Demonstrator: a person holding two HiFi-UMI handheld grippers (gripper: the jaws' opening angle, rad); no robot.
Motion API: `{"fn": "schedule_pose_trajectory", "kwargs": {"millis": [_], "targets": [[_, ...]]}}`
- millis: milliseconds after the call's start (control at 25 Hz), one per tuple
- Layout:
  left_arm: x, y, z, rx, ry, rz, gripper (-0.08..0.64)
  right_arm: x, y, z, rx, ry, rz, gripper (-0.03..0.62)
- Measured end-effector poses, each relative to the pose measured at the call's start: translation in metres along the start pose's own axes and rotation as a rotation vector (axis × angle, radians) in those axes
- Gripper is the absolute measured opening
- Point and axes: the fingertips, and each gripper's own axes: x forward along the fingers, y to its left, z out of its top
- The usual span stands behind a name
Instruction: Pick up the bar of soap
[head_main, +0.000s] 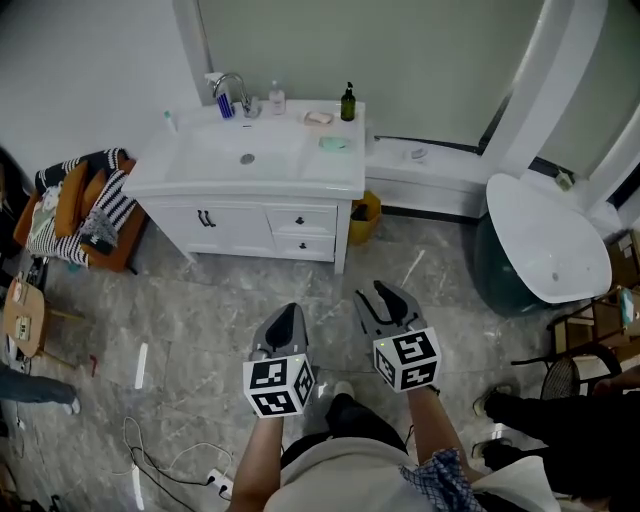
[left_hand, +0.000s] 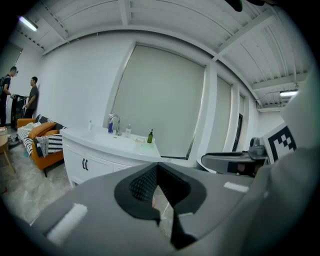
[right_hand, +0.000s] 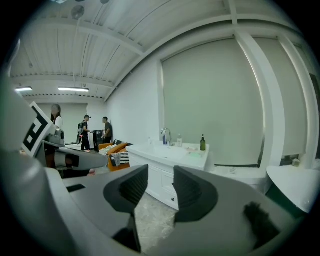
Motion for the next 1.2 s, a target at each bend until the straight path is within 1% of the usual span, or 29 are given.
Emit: {"fn": "schedule_pose_trajectory", "kwargs": {"millis": [120, 360, 440, 600, 800, 1000, 1080, 1200], "targets": [[0.022, -0.001, 0.005, 0.003, -0.001, 0.013, 0.005, 0.014, -0.021, 0.004, 0.005, -0.008, -0.012, 0.153], [0.057, -0.002, 0.016, -0.008, -0.017, 0.048, 0.005, 0.036, -0.047, 0.006, -0.02, 0.002, 0.038, 0.153], [0.064, -0.005, 0.016, -0.008, -0.01, 0.051, 0.005, 0.041, -0.054, 0.008, -0.017, -0.002, 0.048, 0.153], [0.073, -0.006, 0.013, -0.009, 0.003, 0.06, 0.005, 0.049, -0.059, 0.01, -0.028, -0.008, 0.077, 0.153], [0.088, -0.006, 0.022, 0.004, -0.006, 0.064, 0.005, 0.059, -0.066, 0.011, -0.022, -0.008, 0.09, 0.153], [0.101, -0.002, 0.027, 0.009, -0.014, 0.059, 0.005, 0.075, -0.069, 0.0, -0.008, 0.014, 0.099, 0.153], [0.109, 0.004, 0.032, 0.017, -0.019, 0.059, 0.005, 0.085, -0.07, 0.001, -0.027, 0.02, 0.094, 0.153], [0.125, 0.012, 0.038, 0.023, -0.025, 0.054, 0.005, 0.103, -0.073, 0.004, -0.086, 0.023, 0.085, 0.153]]}}
